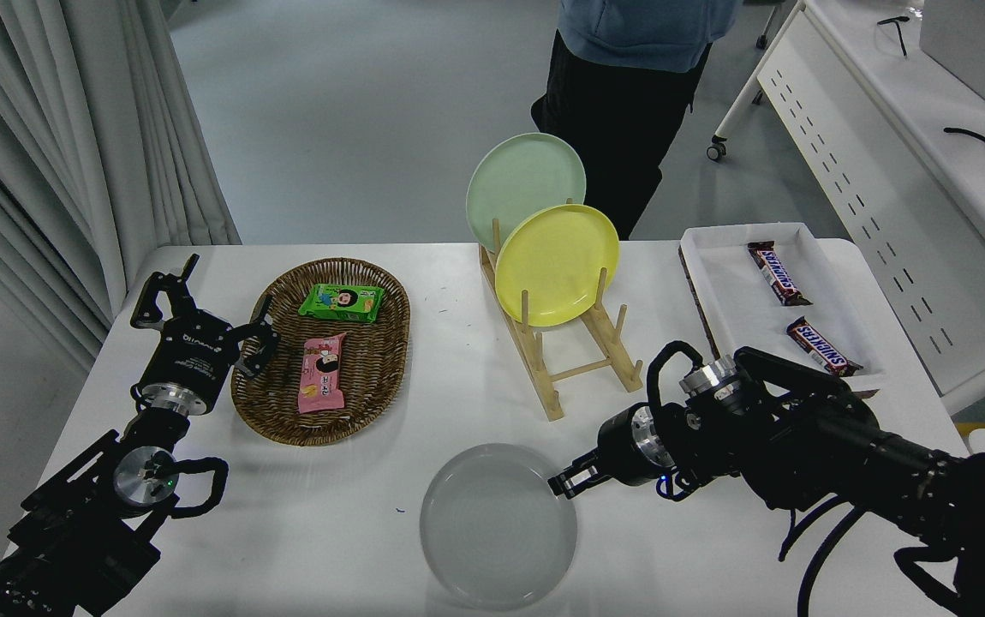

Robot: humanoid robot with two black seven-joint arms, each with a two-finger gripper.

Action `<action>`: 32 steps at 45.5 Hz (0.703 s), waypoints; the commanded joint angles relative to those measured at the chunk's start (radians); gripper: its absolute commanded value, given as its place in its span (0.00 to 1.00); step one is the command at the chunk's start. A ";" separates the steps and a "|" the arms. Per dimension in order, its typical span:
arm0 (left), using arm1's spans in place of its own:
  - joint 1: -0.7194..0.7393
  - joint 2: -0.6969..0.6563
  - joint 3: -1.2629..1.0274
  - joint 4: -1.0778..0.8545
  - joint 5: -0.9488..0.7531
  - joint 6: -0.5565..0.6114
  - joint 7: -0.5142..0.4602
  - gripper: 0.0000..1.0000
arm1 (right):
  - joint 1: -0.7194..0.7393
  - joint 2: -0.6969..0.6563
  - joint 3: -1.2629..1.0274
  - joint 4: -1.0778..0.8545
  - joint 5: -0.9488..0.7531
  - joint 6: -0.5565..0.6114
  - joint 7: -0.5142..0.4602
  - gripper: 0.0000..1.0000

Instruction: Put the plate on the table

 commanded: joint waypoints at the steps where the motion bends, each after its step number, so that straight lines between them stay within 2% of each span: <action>1: 0.000 0.000 0.000 0.001 0.000 0.000 0.000 1.00 | 0.001 0.008 0.003 -0.008 -0.008 0.000 -0.001 0.00; 13: 0.000 0.000 0.000 -0.001 0.000 0.000 0.000 1.00 | 0.002 0.010 0.013 -0.008 -0.009 0.000 0.001 0.02; 15: 0.000 0.000 0.000 -0.001 0.000 0.000 0.000 1.00 | 0.004 0.008 0.017 -0.007 -0.011 0.000 -0.001 0.22; 18: 0.000 0.000 0.000 -0.001 0.000 0.000 0.000 1.00 | 0.007 0.008 0.018 -0.007 -0.012 0.000 0.001 0.60; 22: 0.000 0.000 0.000 -0.001 0.000 0.000 0.000 1.00 | 0.008 0.010 0.027 -0.007 -0.017 0.000 0.001 0.94; 23: 0.000 0.000 0.000 0.001 0.000 0.000 0.000 1.00 | 0.010 0.010 0.030 -0.007 -0.020 0.000 0.001 0.99; 32: 0.000 0.000 0.000 -0.001 0.000 0.000 0.000 1.00 | 0.016 0.008 0.030 -0.005 -0.045 0.000 -0.001 0.99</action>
